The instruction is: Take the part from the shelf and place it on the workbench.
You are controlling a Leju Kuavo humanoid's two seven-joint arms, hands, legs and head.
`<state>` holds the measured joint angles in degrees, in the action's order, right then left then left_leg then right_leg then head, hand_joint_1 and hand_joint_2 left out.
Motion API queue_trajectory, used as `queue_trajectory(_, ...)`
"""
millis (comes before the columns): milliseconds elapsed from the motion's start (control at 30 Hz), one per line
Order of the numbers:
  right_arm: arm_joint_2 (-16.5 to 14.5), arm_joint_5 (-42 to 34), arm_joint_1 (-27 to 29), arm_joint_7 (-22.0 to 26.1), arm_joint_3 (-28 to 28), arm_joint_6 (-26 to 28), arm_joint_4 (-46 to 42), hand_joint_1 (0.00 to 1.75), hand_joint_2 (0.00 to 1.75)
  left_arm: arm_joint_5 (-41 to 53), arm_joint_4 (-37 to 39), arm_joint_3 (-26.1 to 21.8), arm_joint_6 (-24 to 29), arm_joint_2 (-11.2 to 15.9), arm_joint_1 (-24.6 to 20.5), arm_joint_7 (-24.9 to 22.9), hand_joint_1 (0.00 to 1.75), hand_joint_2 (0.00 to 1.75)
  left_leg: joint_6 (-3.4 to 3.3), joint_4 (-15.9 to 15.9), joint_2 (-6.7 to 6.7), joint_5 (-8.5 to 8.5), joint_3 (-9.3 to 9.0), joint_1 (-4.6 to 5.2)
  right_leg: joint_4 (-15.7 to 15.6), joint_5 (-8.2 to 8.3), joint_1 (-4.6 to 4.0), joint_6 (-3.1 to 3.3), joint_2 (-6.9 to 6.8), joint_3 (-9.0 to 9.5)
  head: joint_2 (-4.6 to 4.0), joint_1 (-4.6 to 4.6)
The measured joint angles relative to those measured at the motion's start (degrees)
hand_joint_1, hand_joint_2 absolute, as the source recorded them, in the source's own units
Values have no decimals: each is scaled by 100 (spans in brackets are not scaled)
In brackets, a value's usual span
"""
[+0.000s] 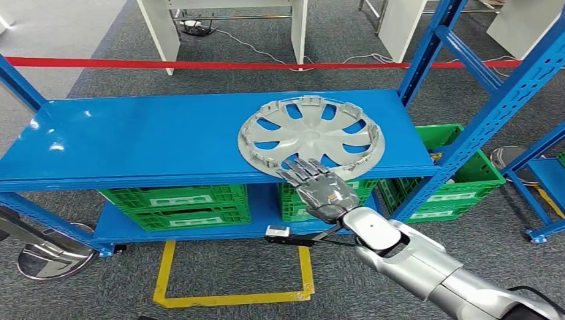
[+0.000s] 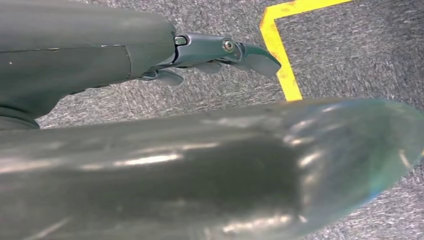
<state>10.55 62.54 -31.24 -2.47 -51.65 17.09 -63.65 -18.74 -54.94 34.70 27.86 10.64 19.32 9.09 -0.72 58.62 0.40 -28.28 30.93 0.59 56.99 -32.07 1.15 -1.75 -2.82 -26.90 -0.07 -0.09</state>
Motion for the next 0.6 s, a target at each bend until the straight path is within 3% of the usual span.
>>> queue_trajectory(600,-16,242,-26,-326,337,-209,374,0,175,-914,-307,693,558,302,-61,69,0,0,0,0,0,0,0,0,0,0,0,0,0,-1,0,-1)
